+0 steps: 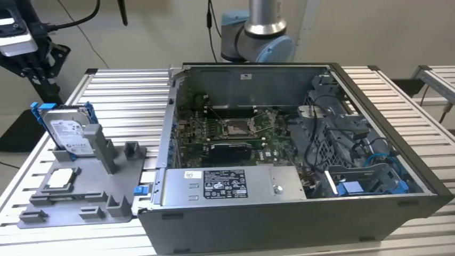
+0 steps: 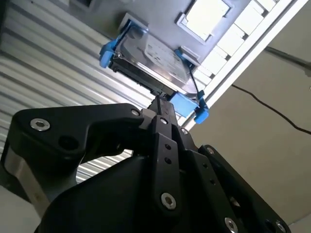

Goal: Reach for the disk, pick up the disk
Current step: 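Reach for the disk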

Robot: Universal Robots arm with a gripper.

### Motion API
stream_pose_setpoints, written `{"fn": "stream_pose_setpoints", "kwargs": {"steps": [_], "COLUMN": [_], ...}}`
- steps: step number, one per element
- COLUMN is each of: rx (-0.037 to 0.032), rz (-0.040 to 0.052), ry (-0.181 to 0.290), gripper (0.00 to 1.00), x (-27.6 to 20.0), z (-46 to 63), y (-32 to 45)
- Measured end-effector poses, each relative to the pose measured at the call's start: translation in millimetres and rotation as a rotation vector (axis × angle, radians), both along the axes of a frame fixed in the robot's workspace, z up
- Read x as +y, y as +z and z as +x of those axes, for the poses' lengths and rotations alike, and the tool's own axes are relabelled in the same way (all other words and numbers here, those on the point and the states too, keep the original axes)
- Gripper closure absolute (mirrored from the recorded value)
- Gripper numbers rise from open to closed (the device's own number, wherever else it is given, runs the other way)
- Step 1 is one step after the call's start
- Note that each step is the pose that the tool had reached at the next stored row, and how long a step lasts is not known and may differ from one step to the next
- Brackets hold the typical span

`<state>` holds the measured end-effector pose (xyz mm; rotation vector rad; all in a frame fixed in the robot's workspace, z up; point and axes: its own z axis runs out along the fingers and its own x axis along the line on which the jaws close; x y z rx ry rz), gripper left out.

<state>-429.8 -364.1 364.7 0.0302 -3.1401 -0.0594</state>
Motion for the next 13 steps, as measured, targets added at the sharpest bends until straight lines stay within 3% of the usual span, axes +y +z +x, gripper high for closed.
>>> {"fn": "stream_pose_setpoints", "kwargs": {"steps": [4, 9, 13], "rx": [0.0002, -0.0010, -0.0013], "rz": [-0.0001, 0.0000, 0.0000], "ry": [0.000, 0.003, 0.065], "gripper": [1.00, 1.00, 1.00], "x": [0.2, 0.5, 0.6], "z": [-18.0, -22.5, -22.9], "y": [-0.3, -0.3, -0.4]}}
